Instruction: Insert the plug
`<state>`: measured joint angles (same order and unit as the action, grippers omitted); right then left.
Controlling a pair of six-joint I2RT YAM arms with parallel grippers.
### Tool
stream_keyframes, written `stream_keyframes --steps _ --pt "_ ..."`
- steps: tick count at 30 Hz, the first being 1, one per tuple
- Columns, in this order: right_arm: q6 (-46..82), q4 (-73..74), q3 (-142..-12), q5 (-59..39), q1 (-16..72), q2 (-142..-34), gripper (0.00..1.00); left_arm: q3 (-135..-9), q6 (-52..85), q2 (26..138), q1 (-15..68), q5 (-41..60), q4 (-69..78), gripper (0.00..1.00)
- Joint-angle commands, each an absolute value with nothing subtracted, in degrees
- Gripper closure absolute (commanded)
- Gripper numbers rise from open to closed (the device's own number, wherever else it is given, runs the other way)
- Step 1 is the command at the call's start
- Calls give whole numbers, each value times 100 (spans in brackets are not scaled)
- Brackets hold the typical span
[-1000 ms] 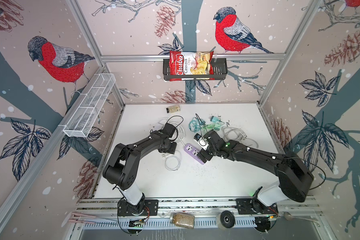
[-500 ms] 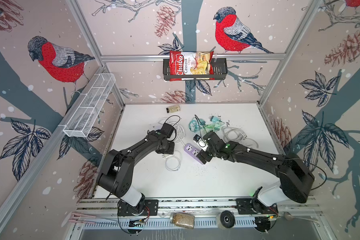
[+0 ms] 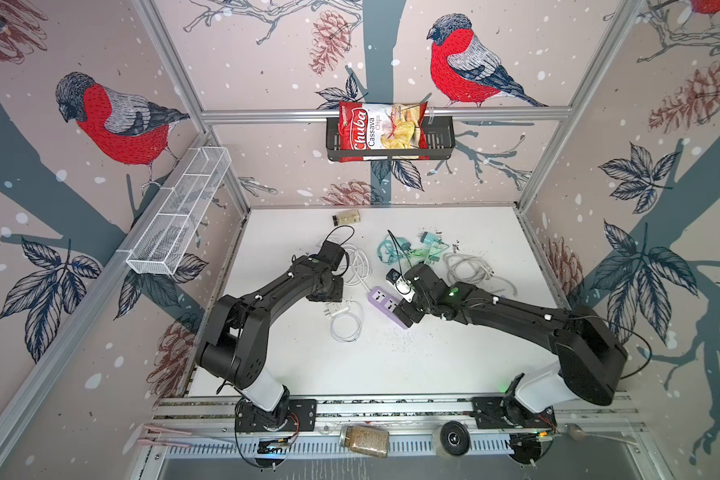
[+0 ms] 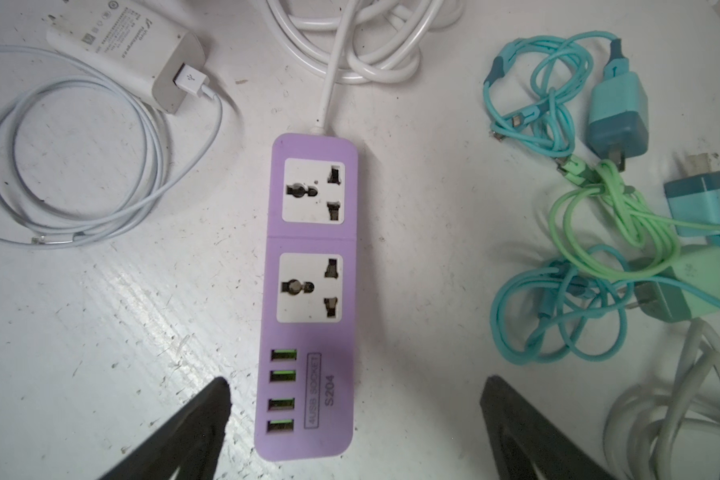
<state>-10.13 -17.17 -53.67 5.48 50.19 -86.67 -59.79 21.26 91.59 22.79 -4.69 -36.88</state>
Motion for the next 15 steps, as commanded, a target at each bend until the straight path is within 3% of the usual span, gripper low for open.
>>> stream_keyframes --steps 1,15 --pt "-916 -1775 -5417 646 5048 -8701 5 -5767 2489 9048 2163 -477 -3518 45" --pt "-905 -1767 -5388 682 5136 -8649 5 -5175 2922 8701 1633 -685 -3269 45"
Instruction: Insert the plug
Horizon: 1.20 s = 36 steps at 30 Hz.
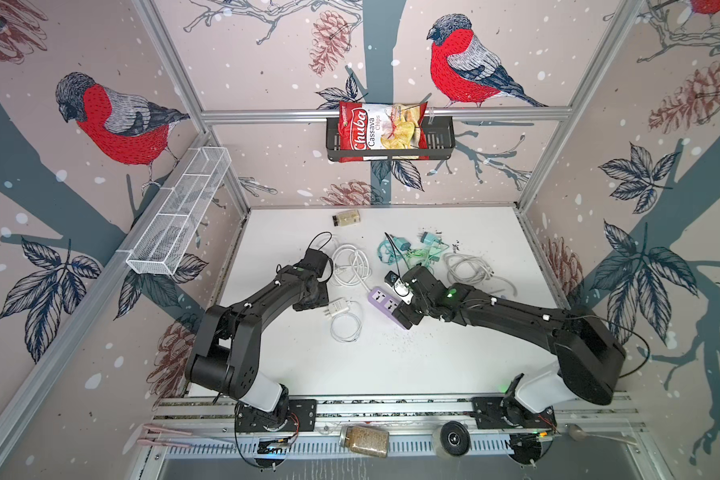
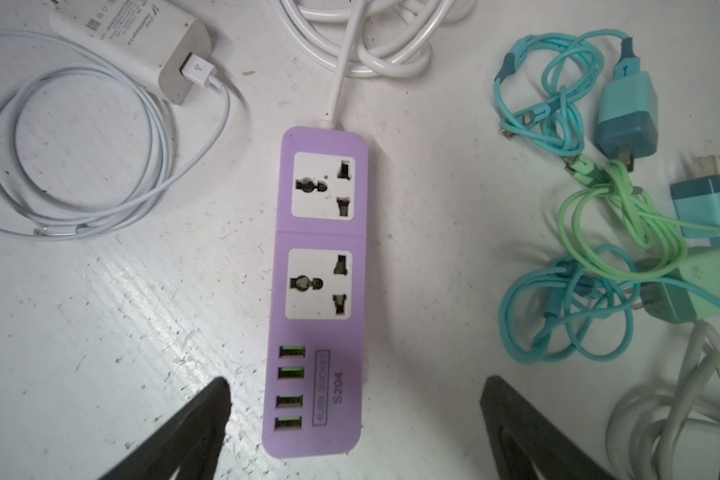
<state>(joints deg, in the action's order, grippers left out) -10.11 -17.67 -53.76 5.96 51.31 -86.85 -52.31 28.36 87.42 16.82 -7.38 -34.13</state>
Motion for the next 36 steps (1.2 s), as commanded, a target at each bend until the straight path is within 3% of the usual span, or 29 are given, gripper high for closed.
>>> stream_keyframes --steps 1,25,36 --pt "-901 -1766 -5390 680 5135 -8641 5 -5130 2917 8709 1642 -567 -3201 45" --pt "-947 -1696 -5354 624 5143 -8682 5 -4599 3409 8794 2008 -288 -2787 50" --pt "-962 -1655 -5320 606 5089 -8679 5 -4166 3743 8151 2417 -76 -3032 49"
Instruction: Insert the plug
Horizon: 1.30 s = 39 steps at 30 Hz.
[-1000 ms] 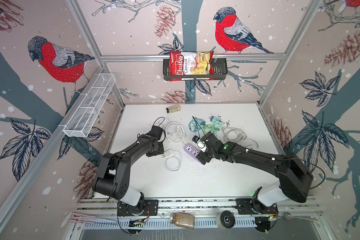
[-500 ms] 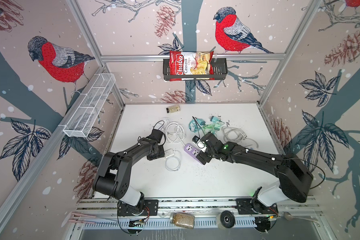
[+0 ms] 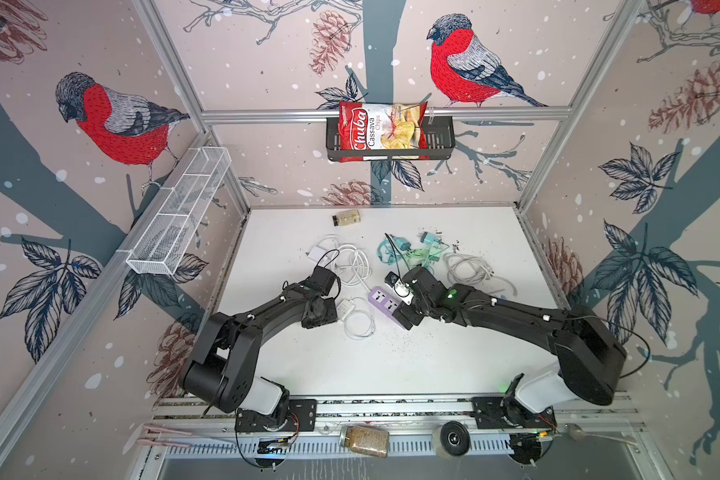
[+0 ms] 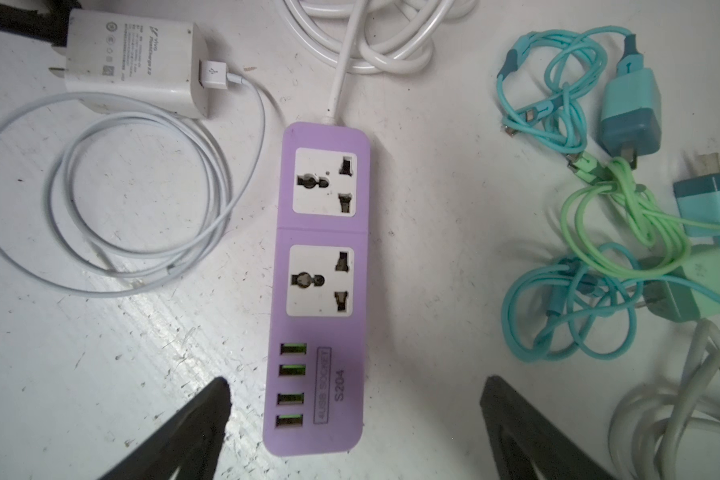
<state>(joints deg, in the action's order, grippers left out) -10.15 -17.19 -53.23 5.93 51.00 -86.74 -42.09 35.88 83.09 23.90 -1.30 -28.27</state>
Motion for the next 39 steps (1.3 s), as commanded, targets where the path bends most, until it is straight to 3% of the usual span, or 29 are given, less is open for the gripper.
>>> stream_keyframes --steps 1,5,10,22,39 --pt "-962 -1652 -5319 596 5088 -8682 5 -4192 3774 8080 2417 -159 -3106 49" --pt "-945 -1661 -5326 580 5080 -8714 5 -4411 3819 7746 2425 -450 -3347 43" --pt "-957 -1661 -5334 555 5042 -8752 5 -4519 3512 7502 2529 57 -2845 43" --pt "-856 -1652 -5380 280 4827 -8747 5 -5042 3058 8776 3348 -48 -2573 49" --pt "-903 -1696 -5423 267 4836 -8814 5 -5247 2098 8766 3344 -753 -3163 43"
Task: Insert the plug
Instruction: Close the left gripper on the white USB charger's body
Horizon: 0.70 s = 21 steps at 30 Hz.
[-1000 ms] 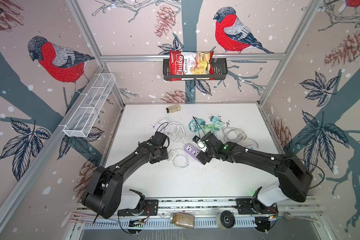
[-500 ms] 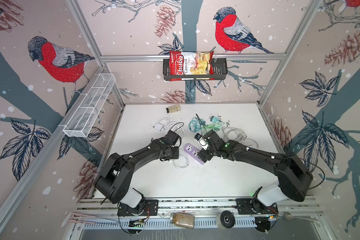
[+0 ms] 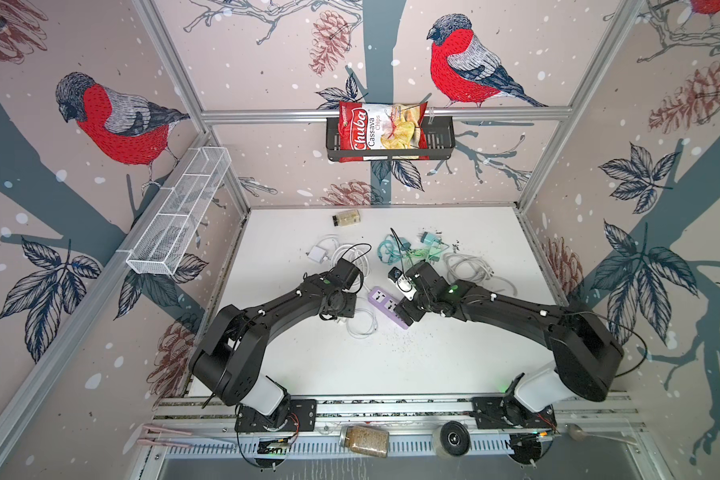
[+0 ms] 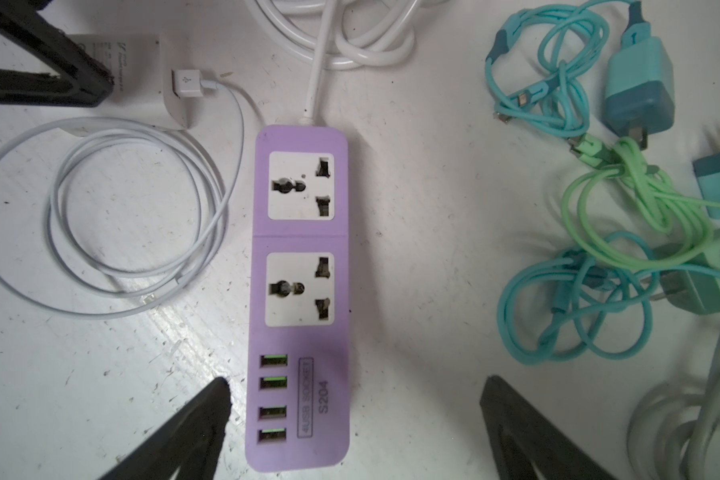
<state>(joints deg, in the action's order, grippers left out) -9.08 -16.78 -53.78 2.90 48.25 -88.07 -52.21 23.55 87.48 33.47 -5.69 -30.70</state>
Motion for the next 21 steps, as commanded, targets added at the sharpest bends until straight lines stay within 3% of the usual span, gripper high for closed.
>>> stream_keyframes --steps 1,21 --pt "-904 -1705 -5423 272 4842 -8807 5 -5230 2097 8807 3347 -775 -3118 43" --pt "-918 -1705 -5417 271 4868 -8745 5 -4922 2200 9097 3366 -763 -2873 46"
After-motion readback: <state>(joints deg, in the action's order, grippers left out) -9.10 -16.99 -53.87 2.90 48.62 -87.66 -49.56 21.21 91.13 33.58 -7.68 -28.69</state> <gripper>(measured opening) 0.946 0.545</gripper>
